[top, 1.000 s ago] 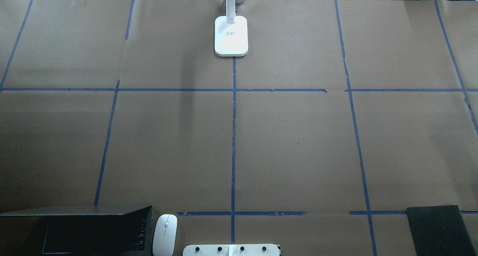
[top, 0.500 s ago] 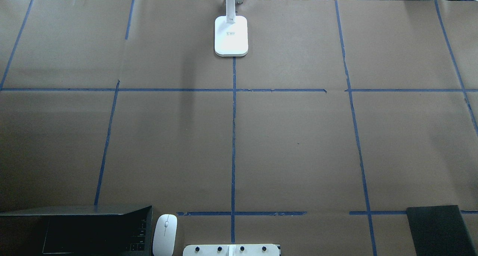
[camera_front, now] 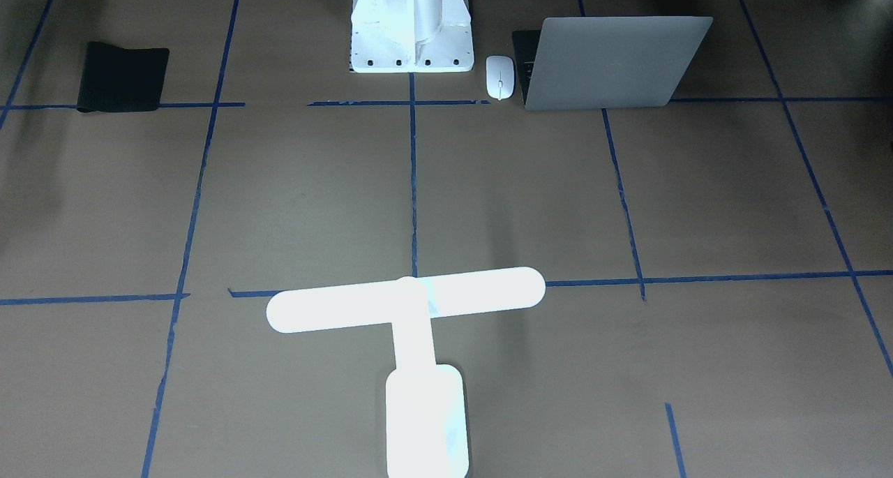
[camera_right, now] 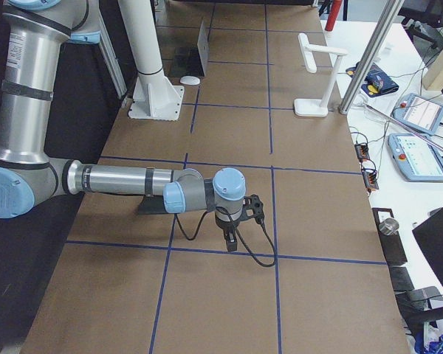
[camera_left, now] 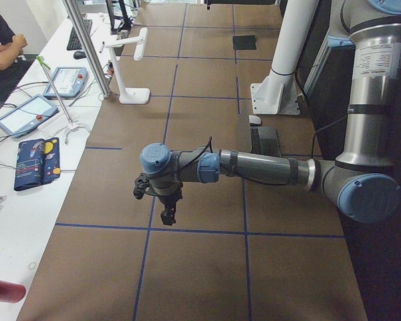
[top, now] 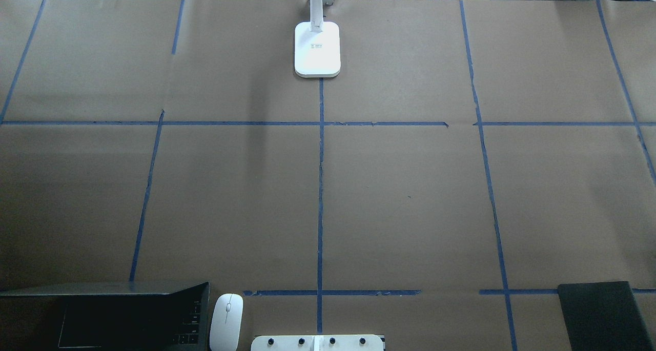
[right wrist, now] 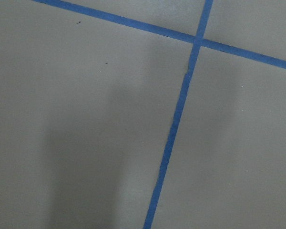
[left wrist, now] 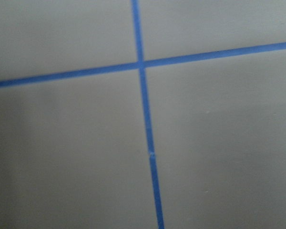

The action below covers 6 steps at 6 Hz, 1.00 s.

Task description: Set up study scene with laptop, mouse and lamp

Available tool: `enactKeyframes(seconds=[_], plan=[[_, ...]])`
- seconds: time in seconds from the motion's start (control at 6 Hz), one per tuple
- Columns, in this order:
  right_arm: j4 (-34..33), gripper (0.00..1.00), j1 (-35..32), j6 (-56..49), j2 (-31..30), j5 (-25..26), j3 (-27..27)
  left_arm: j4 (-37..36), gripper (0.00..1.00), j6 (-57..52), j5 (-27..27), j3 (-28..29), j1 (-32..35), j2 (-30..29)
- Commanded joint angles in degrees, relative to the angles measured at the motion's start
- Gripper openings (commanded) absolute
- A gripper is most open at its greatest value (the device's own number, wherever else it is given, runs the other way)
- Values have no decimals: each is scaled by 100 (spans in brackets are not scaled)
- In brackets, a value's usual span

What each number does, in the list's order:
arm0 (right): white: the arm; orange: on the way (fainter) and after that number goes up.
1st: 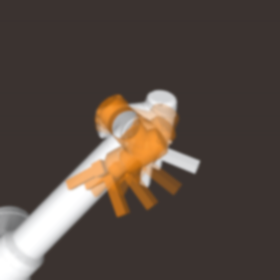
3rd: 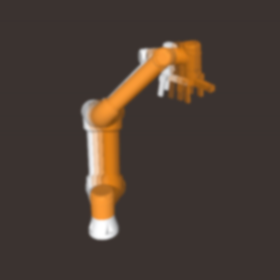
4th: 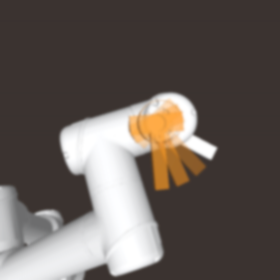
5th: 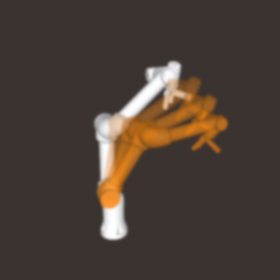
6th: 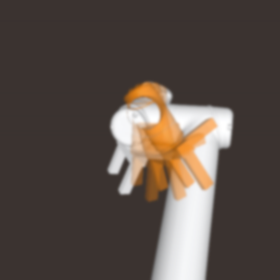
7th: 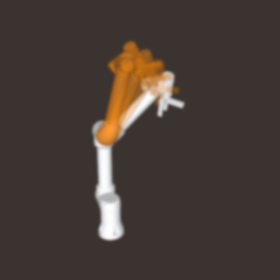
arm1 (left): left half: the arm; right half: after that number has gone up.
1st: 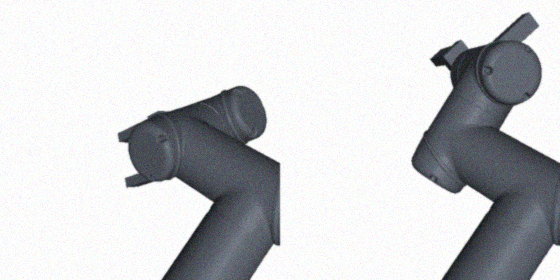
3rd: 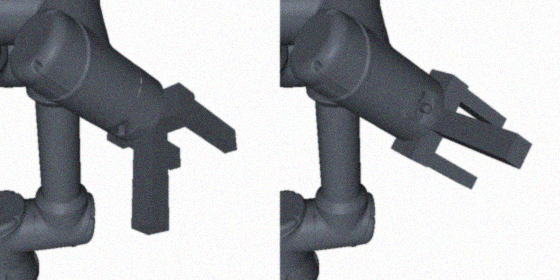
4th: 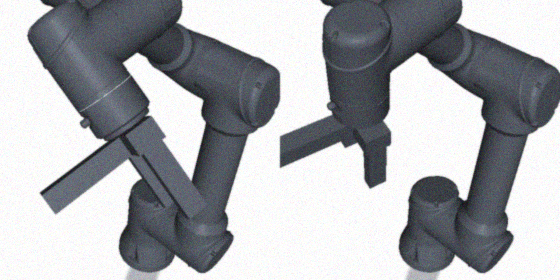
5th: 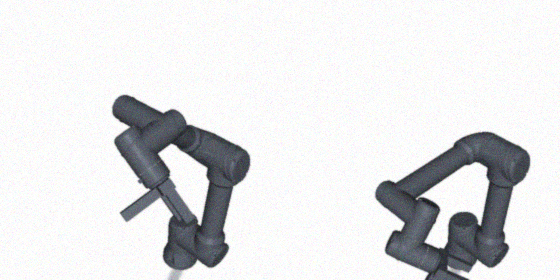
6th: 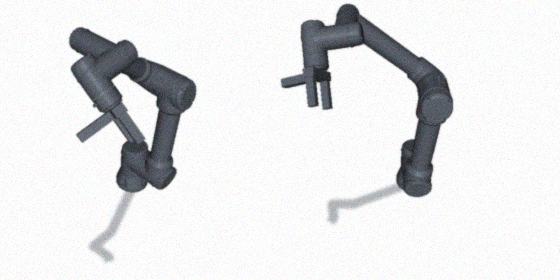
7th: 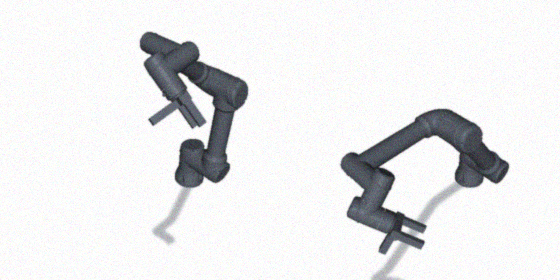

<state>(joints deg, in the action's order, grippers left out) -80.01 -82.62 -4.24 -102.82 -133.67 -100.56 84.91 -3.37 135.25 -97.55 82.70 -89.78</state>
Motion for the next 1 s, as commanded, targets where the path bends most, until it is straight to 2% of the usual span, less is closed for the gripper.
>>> enactKeyframes(seconds=[0.0, 0.17, 0.33, 0.67, 0.83], plan=[[351, 100, 17, -15, -36, -220, 1, 184, 100, 1819, 116, -1013, -988, 39], [415, 100, 26, -15, -36, -238, -16, 166, 100, 2953, 124, -1829, -1506, 283], [416, 100, 26, 37, 7, -221, 1, 175, 100, 5131, 133, -2569, -1947, 355], [416, 100, 26, 64, 8, -247, 10, 183, 100, 8509, -94, -3529, -3080, 338], [416, 100, 26, 64, 8, -247, -8, 140, 100, 9894, -496, -3934, -3589, 382]])
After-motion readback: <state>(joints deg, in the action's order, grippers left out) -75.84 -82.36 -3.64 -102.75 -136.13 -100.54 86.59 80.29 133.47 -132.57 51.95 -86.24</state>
